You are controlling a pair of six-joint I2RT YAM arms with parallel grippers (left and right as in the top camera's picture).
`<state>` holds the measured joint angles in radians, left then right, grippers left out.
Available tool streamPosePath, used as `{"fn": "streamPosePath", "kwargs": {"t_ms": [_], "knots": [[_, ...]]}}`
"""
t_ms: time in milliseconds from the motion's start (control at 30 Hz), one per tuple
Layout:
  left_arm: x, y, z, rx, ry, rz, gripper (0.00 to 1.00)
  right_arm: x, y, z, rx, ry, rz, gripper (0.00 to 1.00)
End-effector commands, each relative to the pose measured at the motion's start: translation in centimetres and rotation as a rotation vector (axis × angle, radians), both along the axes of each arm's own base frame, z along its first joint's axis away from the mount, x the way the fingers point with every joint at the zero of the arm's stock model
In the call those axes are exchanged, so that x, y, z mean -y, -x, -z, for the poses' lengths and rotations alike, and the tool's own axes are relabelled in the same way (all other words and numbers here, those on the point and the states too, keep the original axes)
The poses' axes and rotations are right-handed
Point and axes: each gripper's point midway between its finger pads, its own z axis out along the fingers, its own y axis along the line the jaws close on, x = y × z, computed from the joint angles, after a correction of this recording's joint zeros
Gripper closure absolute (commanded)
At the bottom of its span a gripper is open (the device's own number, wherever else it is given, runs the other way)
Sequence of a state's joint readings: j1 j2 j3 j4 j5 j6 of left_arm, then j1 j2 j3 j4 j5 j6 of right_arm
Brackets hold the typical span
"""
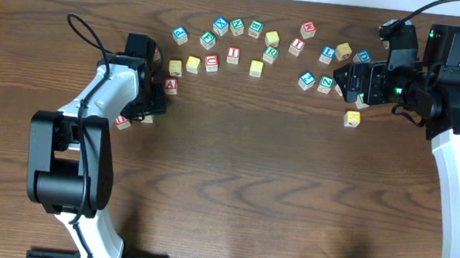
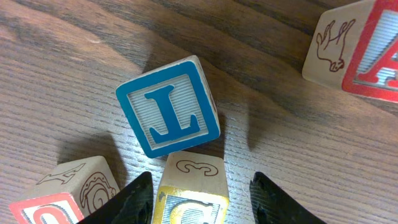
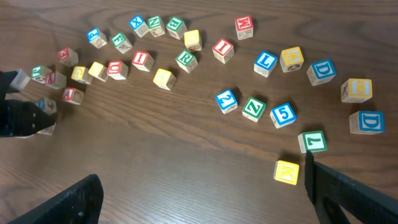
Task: Spell out CORL
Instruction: 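Grasp the yellow C block with the left gripper and lift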
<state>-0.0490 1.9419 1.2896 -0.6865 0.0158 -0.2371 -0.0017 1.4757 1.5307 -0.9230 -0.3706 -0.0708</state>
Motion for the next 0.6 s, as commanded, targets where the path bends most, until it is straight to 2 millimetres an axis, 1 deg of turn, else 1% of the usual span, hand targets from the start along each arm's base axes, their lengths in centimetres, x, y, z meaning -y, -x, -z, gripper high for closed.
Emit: {"fn": "streamPosePath", "kwargs": {"t_ms": [0,333,467,567], "knots": [[-0.21,0.81,1.02,-0.038,-0.018,-0.004,0.52,-0.05,-0.16,-0.71,0.020,-0.002,-0.014,0.01],[-0.23,1.24,1.39,-0.049,-0.018,-0.004,0.52,-0.05,-0.17,-0.72,0.021,-0.002,-0.014,0.01],[-0.23,1.15,1.38,-0.045,-0.018,-0.004,0.59,-0.05,-0.18,-0.73,0.021,-0.002,-0.014,0.01],[-0.22,1.17,1.38,-0.046,-0.018,-0.004,0.60,-0.06,-0.17,-0.73,0.021,-0.002,-0.014,0.01]]}}
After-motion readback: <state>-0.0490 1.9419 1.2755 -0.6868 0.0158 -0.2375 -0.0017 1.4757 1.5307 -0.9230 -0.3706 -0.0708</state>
